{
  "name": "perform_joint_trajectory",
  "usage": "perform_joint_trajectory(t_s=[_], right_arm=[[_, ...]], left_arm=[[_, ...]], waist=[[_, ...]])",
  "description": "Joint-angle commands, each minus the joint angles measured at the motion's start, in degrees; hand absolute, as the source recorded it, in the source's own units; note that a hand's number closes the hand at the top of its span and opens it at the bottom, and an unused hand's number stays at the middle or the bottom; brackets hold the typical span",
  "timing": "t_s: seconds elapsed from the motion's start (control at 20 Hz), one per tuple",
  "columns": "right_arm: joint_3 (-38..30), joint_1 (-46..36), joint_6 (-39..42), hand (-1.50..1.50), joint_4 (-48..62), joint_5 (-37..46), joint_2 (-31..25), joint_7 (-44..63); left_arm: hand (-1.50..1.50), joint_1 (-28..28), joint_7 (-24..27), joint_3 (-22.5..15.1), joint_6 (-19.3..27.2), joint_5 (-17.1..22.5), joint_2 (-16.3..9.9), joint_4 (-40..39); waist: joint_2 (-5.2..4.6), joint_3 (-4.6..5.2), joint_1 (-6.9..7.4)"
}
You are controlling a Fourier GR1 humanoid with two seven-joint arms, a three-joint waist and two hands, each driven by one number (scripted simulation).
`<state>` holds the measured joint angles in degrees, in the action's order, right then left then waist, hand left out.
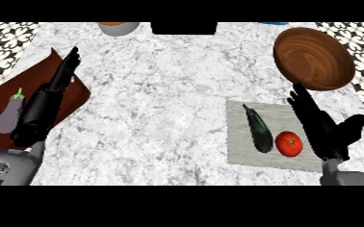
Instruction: Pick the tomato from the placemat and place it in the bowl
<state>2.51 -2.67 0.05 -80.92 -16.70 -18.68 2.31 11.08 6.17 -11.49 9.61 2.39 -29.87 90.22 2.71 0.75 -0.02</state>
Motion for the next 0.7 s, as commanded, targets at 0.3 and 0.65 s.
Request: perform_joint_trajectory(t_s=[0.3, 0.65], right_arm=[[11.46, -13.12, 17.69, -1.50, -19.41, 12.15, -8.69, -9.57], [12.68, 13.80, 13.98, -1.50, -31.45, 19.99, -8.08, -35.23]], left_arm=[[0.00, -0.45, -2.74, 7.22, 3.20, 8.39, 5.04, -2.19], [0.00, -0.04, -1.17, 15.00, 2.19, 14.11, 5.11, -5.77]], waist=[[1.05, 0.60, 1.46], [-2.31, -0.75, -2.54]])
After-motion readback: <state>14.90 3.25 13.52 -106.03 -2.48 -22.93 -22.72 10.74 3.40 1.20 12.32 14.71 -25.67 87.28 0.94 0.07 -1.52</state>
